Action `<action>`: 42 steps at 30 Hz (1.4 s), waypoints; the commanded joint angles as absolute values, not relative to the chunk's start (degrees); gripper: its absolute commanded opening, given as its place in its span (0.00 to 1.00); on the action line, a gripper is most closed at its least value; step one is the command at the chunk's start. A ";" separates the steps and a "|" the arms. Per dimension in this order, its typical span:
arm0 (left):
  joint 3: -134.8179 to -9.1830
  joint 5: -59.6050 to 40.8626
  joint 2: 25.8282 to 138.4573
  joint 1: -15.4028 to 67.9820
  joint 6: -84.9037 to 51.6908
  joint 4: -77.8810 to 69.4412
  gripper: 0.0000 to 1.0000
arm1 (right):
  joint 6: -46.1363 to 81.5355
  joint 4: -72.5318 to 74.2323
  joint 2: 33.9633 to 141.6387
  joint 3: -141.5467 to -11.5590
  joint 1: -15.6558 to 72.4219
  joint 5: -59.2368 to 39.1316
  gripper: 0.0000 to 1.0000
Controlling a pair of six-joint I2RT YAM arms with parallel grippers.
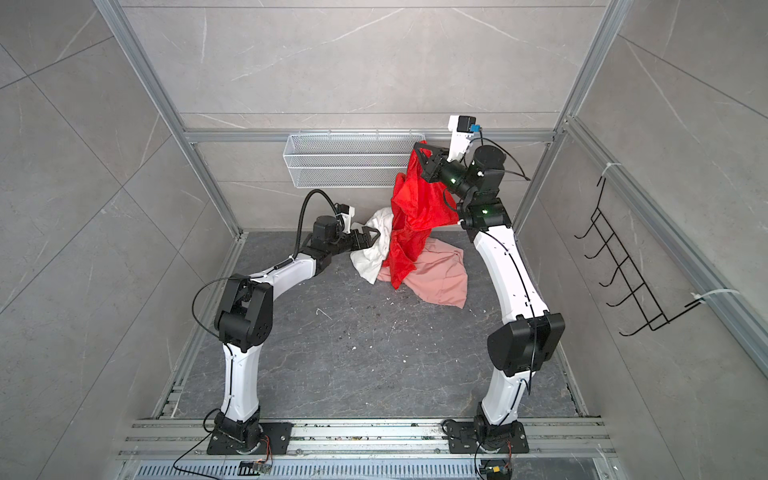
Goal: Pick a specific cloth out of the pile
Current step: 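Pull the red cloth up while the left gripper holds the shirt down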
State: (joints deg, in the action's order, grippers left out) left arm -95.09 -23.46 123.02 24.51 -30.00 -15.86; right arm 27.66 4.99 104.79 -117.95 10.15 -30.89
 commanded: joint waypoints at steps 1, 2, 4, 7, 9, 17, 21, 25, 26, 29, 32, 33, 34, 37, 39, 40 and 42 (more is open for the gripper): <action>-97.19 -25.24 120.35 25.32 -29.77 -21.28 0.98 | 28.76 10.33 105.19 -118.48 10.07 -31.35 0.00; -97.89 -25.25 120.94 25.40 -29.79 -21.24 0.98 | 28.91 10.45 105.20 -118.43 10.04 -31.38 0.00; -99.31 -25.48 122.00 25.49 -29.97 -21.01 0.98 | 29.16 10.62 105.33 -118.39 10.02 -31.46 0.00; -101.08 -25.49 123.68 25.57 -30.53 -21.03 0.97 | 29.48 10.83 105.29 -118.53 10.00 -31.59 0.00; -102.37 -25.75 124.77 25.65 -31.10 -21.17 0.97 | 29.61 10.81 105.42 -118.53 10.08 -31.64 0.00; -107.14 -25.16 128.83 26.19 -30.12 -17.73 0.82 | 29.99 10.95 105.65 -119.08 10.06 -31.90 0.00; -107.00 -24.36 129.29 26.28 -27.94 -15.21 0.80 | 29.56 10.28 105.48 -119.79 10.08 -31.90 0.00; -106.00 -24.09 129.61 26.45 -26.73 -14.80 0.73 | 29.71 10.48 105.52 -119.89 10.10 -31.90 0.00; -106.07 -24.19 129.87 26.48 -26.63 -14.77 0.70 | 29.73 10.54 105.52 -119.92 10.06 -31.94 0.00; -106.42 -24.32 130.68 26.46 -26.50 -14.69 0.55 | 29.99 10.55 105.66 -120.37 10.11 -32.08 0.00; -106.75 -24.33 130.96 26.46 -25.82 -14.68 0.36 | 29.65 9.98 105.74 -121.06 10.09 -32.08 0.00; -106.71 -24.09 130.87 26.46 -25.46 -14.67 0.30 | 29.55 9.70 105.78 -121.56 10.06 -32.08 0.00; -106.67 -23.71 130.76 26.47 -25.00 -14.59 0.24 | 29.36 9.42 105.76 -121.91 10.07 -32.08 0.00; -106.71 -22.72 130.44 26.37 -23.61 -14.37 0.09 | 28.79 8.60 105.97 -123.57 10.09 -32.07 0.00; -106.70 -22.03 130.43 26.37 -22.85 -14.24 0.05 | 28.06 7.25 106.39 -125.36 10.03 -31.98 0.00; -106.73 -21.68 130.43 26.37 -22.56 -14.16 0.04 | 27.67 6.35 106.64 -126.33 10.08 -31.97 0.00; -106.88 -21.24 130.50 26.37 -22.32 -14.20 0.02 | 26.99 4.95 106.96 -128.12 9.98 -31.99 0.00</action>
State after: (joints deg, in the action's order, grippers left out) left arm -105.12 -22.50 130.78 26.15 -24.84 -13.63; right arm 28.56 2.90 107.48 -123.59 10.15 -31.53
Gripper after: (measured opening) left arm 0.104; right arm 0.064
